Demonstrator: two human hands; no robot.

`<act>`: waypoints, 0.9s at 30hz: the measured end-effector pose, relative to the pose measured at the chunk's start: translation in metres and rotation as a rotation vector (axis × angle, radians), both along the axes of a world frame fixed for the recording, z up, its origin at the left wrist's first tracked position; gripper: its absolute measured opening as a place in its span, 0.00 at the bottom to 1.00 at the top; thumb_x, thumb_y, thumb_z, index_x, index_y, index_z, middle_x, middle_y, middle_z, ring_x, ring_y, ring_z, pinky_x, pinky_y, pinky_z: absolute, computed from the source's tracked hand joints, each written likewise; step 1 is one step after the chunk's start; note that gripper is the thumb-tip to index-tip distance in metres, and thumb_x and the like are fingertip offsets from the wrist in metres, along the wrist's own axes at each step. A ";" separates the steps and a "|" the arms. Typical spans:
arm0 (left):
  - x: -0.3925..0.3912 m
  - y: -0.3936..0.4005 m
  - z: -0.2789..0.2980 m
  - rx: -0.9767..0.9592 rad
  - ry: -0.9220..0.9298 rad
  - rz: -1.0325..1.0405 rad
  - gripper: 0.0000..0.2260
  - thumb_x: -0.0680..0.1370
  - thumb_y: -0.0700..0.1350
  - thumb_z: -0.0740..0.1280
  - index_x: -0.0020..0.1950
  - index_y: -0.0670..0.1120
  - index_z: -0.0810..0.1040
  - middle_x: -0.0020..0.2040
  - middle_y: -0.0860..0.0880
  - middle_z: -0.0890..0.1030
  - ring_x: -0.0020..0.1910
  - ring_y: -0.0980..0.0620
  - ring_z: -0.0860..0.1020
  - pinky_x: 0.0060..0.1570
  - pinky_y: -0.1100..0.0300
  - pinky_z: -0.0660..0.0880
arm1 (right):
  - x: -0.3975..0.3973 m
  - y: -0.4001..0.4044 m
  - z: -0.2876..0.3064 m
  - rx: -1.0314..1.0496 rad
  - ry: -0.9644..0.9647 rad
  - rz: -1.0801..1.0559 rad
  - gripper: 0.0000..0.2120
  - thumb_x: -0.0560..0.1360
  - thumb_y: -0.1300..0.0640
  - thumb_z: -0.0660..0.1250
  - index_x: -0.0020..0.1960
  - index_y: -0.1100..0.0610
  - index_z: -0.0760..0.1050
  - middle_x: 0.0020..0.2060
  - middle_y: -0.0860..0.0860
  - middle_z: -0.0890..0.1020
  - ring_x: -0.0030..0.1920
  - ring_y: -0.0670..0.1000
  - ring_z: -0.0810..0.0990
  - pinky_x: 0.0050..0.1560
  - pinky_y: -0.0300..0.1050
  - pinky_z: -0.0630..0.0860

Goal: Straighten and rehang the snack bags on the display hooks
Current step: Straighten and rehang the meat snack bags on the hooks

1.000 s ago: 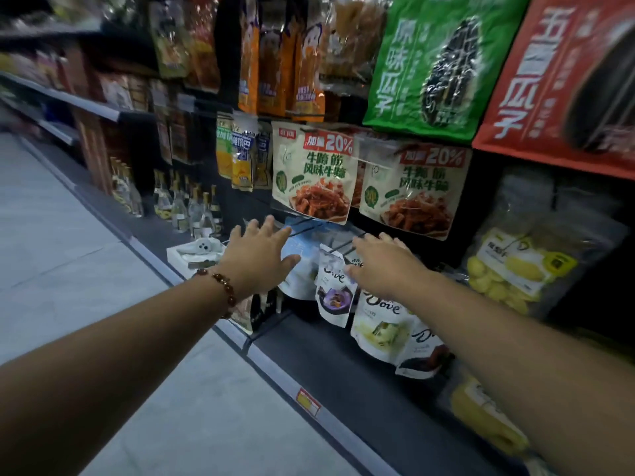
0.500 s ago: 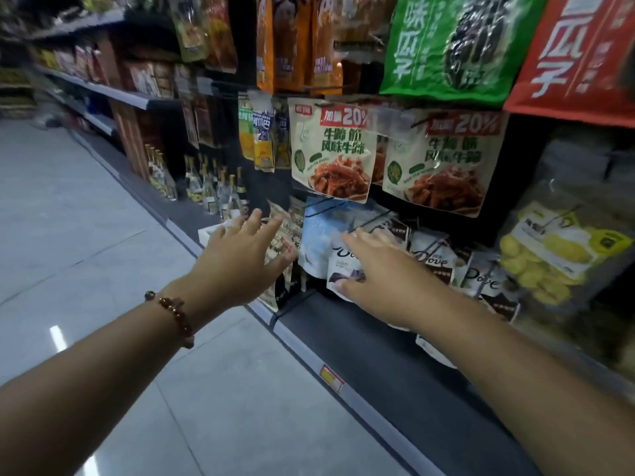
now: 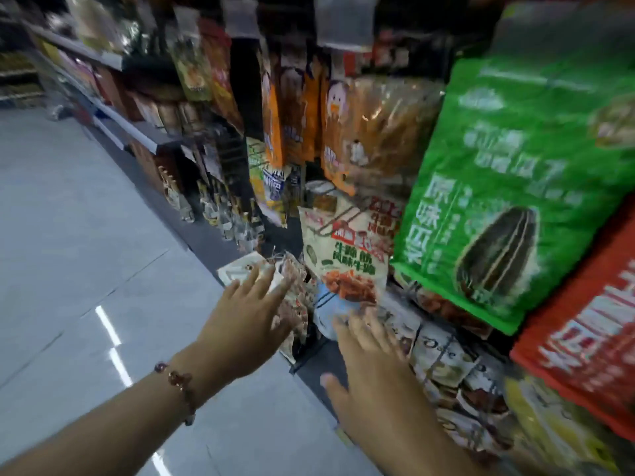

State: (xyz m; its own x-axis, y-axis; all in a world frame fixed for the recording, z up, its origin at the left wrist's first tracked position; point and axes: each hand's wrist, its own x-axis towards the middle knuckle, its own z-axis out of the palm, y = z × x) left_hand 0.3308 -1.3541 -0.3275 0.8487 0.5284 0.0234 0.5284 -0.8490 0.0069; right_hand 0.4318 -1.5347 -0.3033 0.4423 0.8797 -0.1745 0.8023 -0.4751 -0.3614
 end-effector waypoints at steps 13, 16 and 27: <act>-0.077 0.128 0.144 -0.145 0.153 -0.176 0.31 0.81 0.59 0.54 0.80 0.52 0.46 0.80 0.44 0.46 0.78 0.39 0.51 0.74 0.44 0.52 | -0.075 0.115 0.135 -0.087 0.063 -0.421 0.35 0.81 0.46 0.59 0.80 0.50 0.43 0.79 0.51 0.43 0.79 0.54 0.40 0.77 0.54 0.47; -0.078 0.154 0.164 -0.138 0.190 -0.257 0.30 0.82 0.57 0.54 0.80 0.51 0.47 0.80 0.44 0.47 0.78 0.40 0.49 0.75 0.43 0.51 | -0.088 0.133 0.149 -0.072 0.075 -0.495 0.35 0.81 0.46 0.59 0.80 0.51 0.44 0.80 0.51 0.43 0.79 0.54 0.42 0.76 0.54 0.47; 0.037 0.162 0.139 -0.106 0.337 -0.427 0.31 0.81 0.54 0.56 0.80 0.50 0.45 0.81 0.44 0.45 0.79 0.40 0.46 0.75 0.39 0.46 | -0.033 0.138 0.114 -0.104 0.019 -0.644 0.35 0.82 0.49 0.57 0.80 0.54 0.40 0.79 0.52 0.41 0.79 0.55 0.40 0.76 0.50 0.44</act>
